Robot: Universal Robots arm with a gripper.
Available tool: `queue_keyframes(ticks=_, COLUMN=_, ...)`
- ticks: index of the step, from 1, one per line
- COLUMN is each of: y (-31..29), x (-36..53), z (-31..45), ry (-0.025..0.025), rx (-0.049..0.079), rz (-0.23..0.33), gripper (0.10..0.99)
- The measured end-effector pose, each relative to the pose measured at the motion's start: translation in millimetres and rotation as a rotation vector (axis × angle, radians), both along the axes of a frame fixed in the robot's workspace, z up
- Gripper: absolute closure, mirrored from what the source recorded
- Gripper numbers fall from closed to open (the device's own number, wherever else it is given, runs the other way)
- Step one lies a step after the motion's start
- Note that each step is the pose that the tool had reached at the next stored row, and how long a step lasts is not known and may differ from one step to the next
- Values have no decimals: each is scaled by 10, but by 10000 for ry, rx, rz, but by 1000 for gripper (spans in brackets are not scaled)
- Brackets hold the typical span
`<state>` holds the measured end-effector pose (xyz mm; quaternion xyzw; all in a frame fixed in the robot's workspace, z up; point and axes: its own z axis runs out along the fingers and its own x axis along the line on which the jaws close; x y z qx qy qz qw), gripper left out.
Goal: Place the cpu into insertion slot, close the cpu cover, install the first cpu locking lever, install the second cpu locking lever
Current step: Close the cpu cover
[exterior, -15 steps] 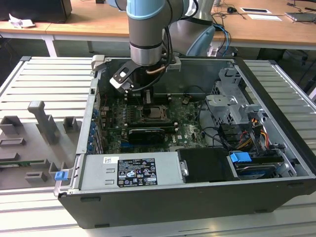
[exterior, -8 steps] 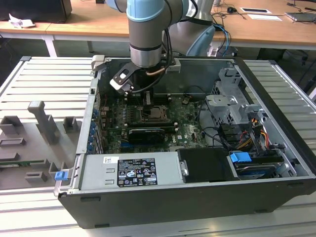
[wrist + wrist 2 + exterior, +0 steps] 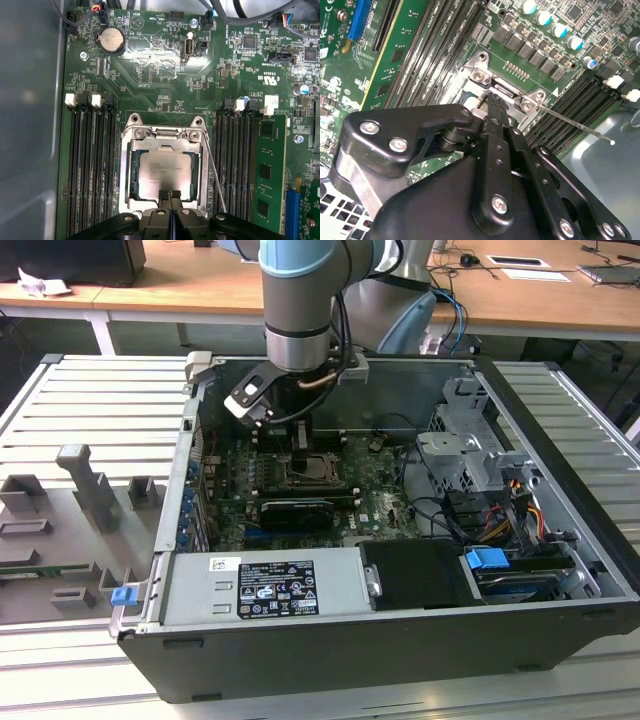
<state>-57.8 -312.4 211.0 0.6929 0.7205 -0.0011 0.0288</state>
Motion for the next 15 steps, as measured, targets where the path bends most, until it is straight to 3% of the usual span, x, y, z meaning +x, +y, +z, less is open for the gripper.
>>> queue_keyframes(ticks=15, y=0, x=110, z=0, ry=11, rx=0, rz=0, gripper=980)
